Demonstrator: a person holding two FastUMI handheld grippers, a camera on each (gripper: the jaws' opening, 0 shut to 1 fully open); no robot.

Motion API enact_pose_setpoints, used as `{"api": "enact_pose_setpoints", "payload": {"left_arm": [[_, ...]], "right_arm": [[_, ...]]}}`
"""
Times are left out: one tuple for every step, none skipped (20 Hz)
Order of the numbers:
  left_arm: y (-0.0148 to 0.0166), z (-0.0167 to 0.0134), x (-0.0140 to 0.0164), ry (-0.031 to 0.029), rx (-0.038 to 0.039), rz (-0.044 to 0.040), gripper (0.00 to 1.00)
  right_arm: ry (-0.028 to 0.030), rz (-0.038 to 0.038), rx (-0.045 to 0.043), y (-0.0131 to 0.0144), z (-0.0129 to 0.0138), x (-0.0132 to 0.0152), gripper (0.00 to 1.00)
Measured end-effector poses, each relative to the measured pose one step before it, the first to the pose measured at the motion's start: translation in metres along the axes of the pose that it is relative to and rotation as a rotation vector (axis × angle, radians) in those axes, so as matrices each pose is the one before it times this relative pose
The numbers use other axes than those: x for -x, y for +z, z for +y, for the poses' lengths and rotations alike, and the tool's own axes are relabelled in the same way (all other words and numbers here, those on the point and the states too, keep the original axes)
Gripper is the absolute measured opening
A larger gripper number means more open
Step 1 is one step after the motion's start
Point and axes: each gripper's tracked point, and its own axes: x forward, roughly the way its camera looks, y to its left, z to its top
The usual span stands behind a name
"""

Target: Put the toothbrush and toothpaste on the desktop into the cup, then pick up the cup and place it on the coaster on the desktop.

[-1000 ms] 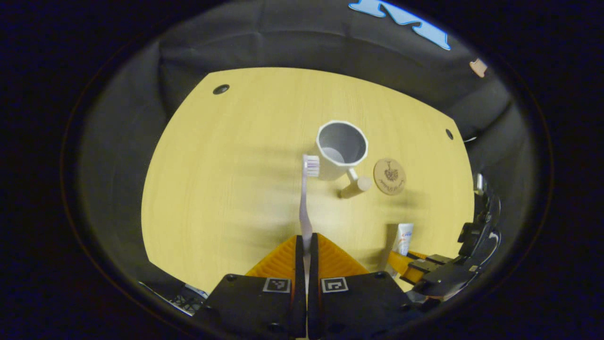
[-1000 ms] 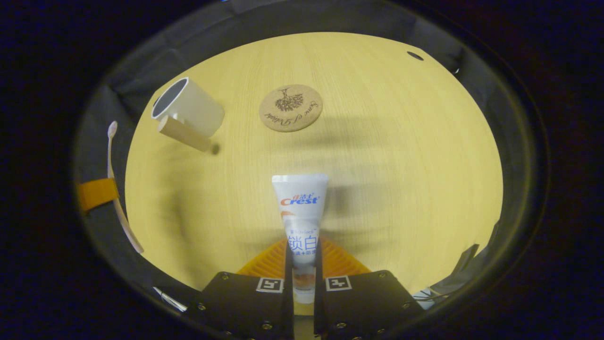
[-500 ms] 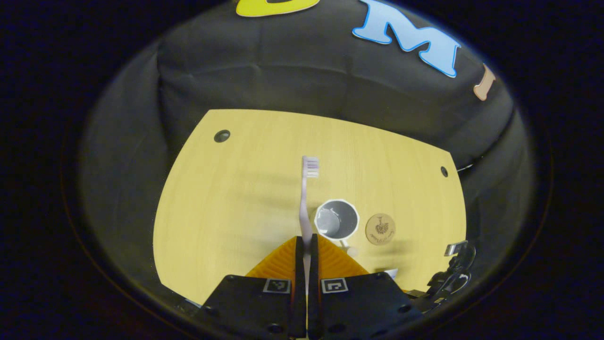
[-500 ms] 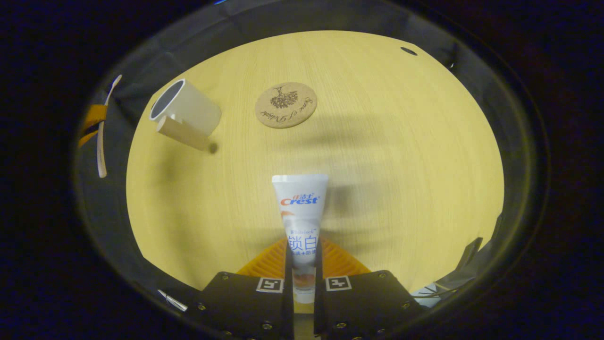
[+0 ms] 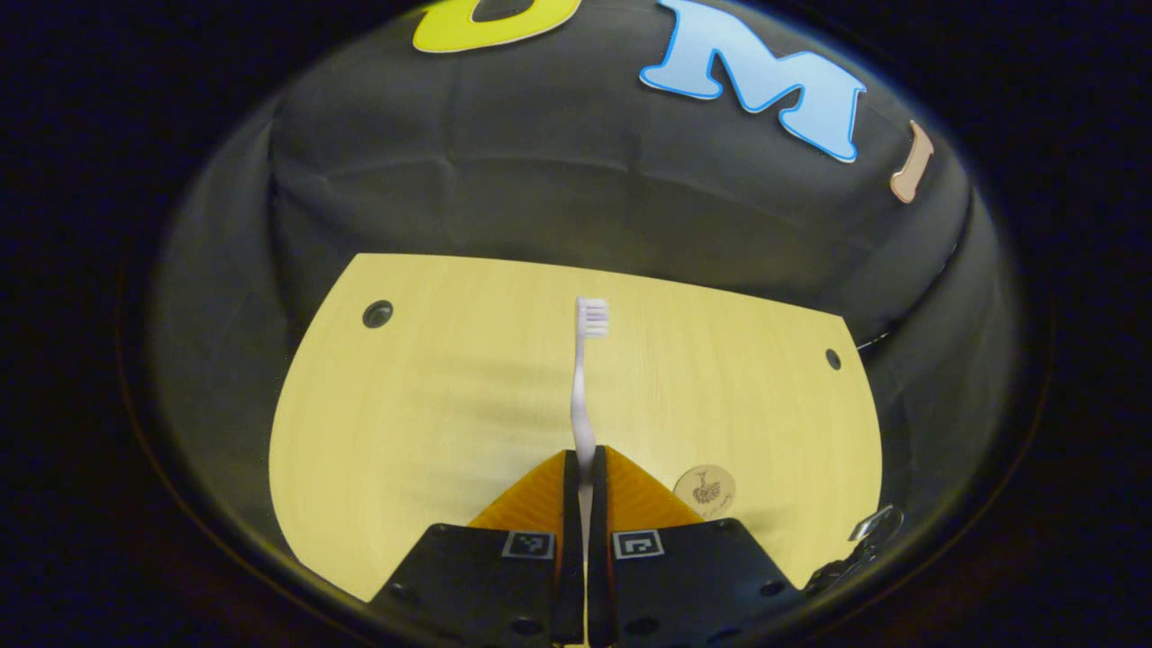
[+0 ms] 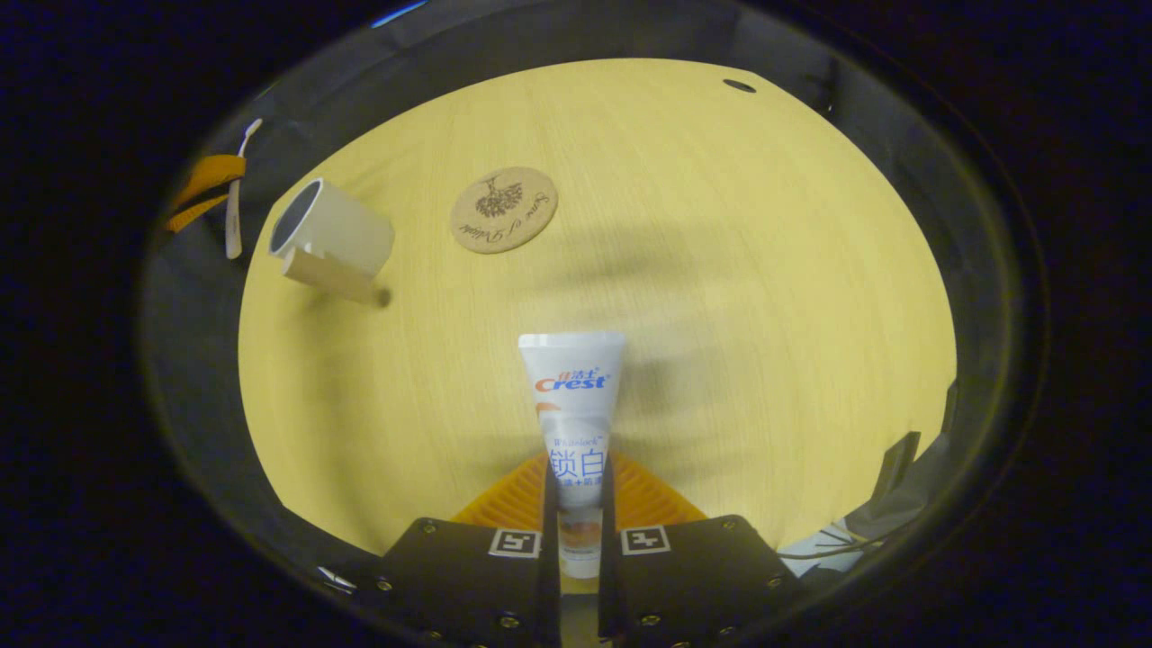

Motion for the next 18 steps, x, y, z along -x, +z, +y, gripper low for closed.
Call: {"api": "enact_pose_setpoints", "payload": {"left_arm": [[0.00407,0.00131,-0.00584,-0.00669,-0.00548,-0.01843,0.15],[0.00309,0.00122,-0.00521,-0.00573,-0.00434,-0.01474,0.1],[0.00304,0.00103,-0.00457,-0.00917,0.00096,-0.01793,0.1],[-0.00013,-0.00274,-0.00413,-0.01054,0.0059,-0.00969,0.15],[-0.00093,-0.00186,-0.00444,-0.00563,0.00331,-0.00939,0.15],[-0.00144,-0.00277,-0.0045,-0.00073,0.00052,-0.00705,0.15],[-0.00112,-0.00245,-0.00401,0.0018,-0.00362,-0.00895,0.1],[-0.00224,0.00018,-0.0034,-0.00073,-0.00737,-0.00738,0.14],[-0.00467,0.00061,-0.00205,-0.00088,-0.0081,-0.00168,0.1],[-0.00742,0.00196,-0.00268,0.00764,-0.00478,0.00233,0.1],[-0.00587,0.00017,-0.00293,0.00496,-0.00207,0.0031,0.09],[-0.00572,0.00193,-0.00146,-0.00077,0.00067,-0.00164,0.14],[-0.00818,0.00178,-0.00042,-0.00138,0.00268,0.00242,0.14],[-0.00612,0.00168,-0.00125,-0.00105,0.0012,0.00827,0.1],[-0.0052,0.00196,-0.00234,0.00325,-0.00005,0.00483,0.17],[-0.00383,0.00018,-0.00151,-0.00006,0.0001,0.00443,0.11],[-0.00337,-0.00207,-0.0013,-0.0124,0.0032,0.00191,0.14],[-0.00282,-0.00417,-0.00012,-0.02156,0.00326,0.00274,0.14]], "right_arm": [[-0.00163,-0.00194,-0.01118,-0.0008,-0.00227,0.00059,0.18],[-0.00004,-0.002,-0.01134,-0.00007,-0.00239,0.00102,0.18],[-0.00045,-0.00052,-0.01112,-0.00064,-0.00243,0.0008,0.18],[-0.00199,-0.00067,-0.01127,-0.00007,-0.0029,0.0006,0.18],[-0.00314,-0.00206,-0.01072,0.00006,-0.00308,0.00098,0.18],[-0.00321,-0.00242,-0.01057,0.00041,-0.00343,0.00124,0.18],[-0.00141,-0.00297,-0.01112,0.00099,-0.00278,0.00077,0.18],[-0.00026,-0.00383,-0.01292,0.00113,-0.00247,0.00172,0.18],[-0.00029,-0.0037,-0.01234,0.00086,-0.0019,0.00084,0.18],[-0.00054,-0.00302,-0.00975,0.00112,-0.00212,0.00092,0.18],[-0.00168,-0.00234,-0.00677,0.00081,-0.00128,-0.00007,0.18],[-0.00126,-0.00209,-0.00537,0.00043,-0.00161,0.00113,0.18],[0.00022,-0.0016,-0.00428,-0.00002,-0.0007,0.00048,0.18],[0.00077,-0.00025,-0.00363,0.00034,-0.00003,0.00015,0.18],[0.00204,-0.00082,-0.00239,-0.00046,0.0008,-0.00026,0.18],[0.00243,-0.00092,-0.00057,0.0001,0.00043,0.00068,0.18],[0.00223,-0.00244,-0.00061,0.0004,0.00047,0.00034,0.18],[0.00394,-0.00275,-0.00002,0.00081,0.00069,0.00119,0.18]]}}
